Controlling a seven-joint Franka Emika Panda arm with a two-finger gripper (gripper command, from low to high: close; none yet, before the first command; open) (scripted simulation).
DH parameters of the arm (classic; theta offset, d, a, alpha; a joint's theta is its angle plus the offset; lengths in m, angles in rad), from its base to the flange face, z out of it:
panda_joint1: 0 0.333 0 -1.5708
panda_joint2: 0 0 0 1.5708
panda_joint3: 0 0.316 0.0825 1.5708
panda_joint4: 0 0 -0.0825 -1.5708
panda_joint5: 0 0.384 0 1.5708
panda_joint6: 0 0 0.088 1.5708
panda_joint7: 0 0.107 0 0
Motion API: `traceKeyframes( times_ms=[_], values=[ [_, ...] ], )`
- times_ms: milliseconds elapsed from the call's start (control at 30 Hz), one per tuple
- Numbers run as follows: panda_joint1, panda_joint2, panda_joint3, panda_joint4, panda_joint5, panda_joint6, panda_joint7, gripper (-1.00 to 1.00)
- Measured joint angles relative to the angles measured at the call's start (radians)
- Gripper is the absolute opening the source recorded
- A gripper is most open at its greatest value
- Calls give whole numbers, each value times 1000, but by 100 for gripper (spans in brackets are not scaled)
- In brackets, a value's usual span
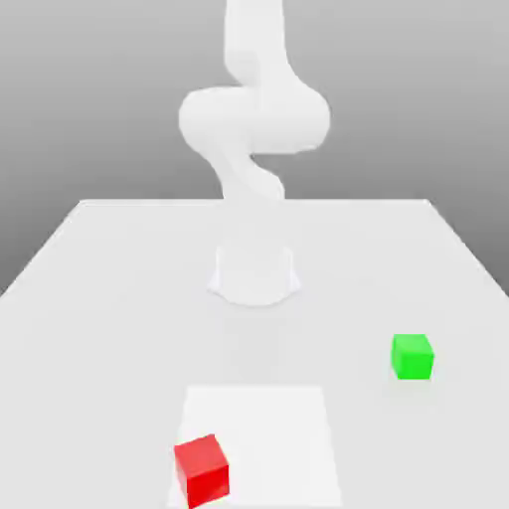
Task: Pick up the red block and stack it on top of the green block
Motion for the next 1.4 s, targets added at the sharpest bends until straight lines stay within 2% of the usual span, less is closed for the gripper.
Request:
traceKeyframes(
  times_ms=[467,667,833,967,1000,1233,1400],
  values=[
    [105,516,-157,-90,119,188,-369,0],
    [96,730,-172,-128,139,270,-504,0],
    [78,900,-179,-160,102,346,-574,0],
    [44,1043,-137,-144,149,454,-623,0],
    [34,1079,-124,-139,167,483,-637,-100],
    [31,1088,-120,-137,170,489,-640,-100],
    [66,933,-160,-168,92,366,-590,-100]
  ],
)
